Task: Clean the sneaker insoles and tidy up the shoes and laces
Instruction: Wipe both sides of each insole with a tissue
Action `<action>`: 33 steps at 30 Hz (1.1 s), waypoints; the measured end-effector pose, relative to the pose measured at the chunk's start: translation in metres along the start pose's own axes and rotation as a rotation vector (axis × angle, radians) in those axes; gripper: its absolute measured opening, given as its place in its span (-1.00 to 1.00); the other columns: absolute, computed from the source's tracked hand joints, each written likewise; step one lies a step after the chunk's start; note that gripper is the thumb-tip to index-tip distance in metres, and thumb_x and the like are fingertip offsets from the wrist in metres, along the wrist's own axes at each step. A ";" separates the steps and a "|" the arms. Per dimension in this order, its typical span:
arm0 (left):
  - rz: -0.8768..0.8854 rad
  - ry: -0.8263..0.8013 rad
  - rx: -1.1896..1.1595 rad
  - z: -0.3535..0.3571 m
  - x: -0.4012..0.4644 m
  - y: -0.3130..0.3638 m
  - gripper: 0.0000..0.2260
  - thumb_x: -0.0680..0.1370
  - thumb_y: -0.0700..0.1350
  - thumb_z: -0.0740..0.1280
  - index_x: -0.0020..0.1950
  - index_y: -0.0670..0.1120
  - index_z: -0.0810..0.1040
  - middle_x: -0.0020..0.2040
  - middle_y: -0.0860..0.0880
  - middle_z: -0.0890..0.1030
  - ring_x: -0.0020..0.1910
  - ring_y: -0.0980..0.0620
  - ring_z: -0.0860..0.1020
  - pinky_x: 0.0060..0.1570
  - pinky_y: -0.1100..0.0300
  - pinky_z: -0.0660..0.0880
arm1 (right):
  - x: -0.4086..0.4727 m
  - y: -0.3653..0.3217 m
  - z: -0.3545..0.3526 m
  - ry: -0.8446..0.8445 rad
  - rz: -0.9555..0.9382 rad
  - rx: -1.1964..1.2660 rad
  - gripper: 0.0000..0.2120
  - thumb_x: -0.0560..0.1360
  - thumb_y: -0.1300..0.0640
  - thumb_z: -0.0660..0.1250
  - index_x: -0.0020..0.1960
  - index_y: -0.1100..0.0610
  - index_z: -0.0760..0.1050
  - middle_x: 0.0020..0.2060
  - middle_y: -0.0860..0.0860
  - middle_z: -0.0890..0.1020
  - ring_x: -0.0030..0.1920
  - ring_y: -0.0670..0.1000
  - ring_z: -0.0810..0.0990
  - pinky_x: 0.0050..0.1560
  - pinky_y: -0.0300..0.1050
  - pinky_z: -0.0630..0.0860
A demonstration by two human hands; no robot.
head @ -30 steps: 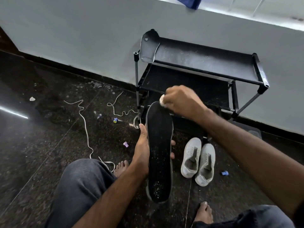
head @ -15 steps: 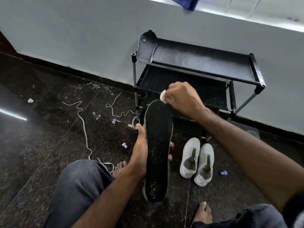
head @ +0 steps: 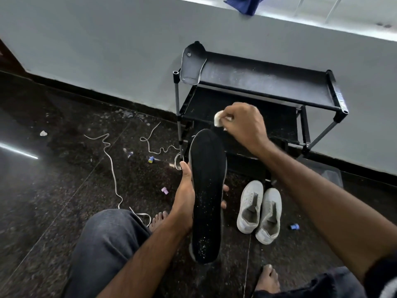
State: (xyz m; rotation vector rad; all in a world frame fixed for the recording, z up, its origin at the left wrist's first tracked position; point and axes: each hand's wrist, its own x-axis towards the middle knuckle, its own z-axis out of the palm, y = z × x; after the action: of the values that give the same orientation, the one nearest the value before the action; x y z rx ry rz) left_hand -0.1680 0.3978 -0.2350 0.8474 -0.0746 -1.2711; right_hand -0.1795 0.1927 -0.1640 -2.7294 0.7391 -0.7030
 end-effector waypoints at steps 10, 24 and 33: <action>0.026 0.098 0.134 0.004 0.000 0.000 -0.19 0.55 0.44 -0.10 0.20 -0.17 0.63 -0.17 -0.24 0.66 -0.38 -0.14 0.59 -0.36 0.10 0.57 | -0.052 -0.017 0.002 -0.403 -0.609 -0.069 -0.90 0.52 0.09 0.41 -0.13 -0.06 0.67 -0.25 -0.12 0.56 -0.18 -0.12 0.50 -0.11 -0.16 0.35; 0.008 0.115 0.162 0.006 -0.001 -0.001 -0.20 0.58 0.42 -0.10 0.09 -0.17 0.69 -0.15 -0.27 0.66 -0.35 -0.16 0.60 -0.29 0.06 0.58 | -0.056 -0.005 0.002 -0.333 -0.587 -0.169 -0.88 0.53 0.09 0.38 -0.15 -0.04 0.65 -0.25 -0.09 0.56 -0.17 -0.04 0.54 -0.11 -0.07 0.40; -0.005 0.137 0.172 0.002 0.003 0.001 -0.21 0.58 0.42 -0.06 0.18 -0.18 0.67 -0.05 -0.26 0.71 -0.33 -0.18 0.65 -0.23 0.03 0.61 | -0.070 -0.028 -0.021 -0.270 -0.272 0.157 -0.88 0.55 0.14 0.41 -0.11 -0.04 0.68 -0.21 -0.13 0.64 -0.17 -0.14 0.56 -0.10 -0.16 0.52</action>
State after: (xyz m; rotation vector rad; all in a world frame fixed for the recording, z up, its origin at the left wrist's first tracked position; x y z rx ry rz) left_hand -0.1676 0.3946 -0.2343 1.0809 -0.0730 -1.2198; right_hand -0.2320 0.2509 -0.1638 -2.7278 0.2445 -0.4076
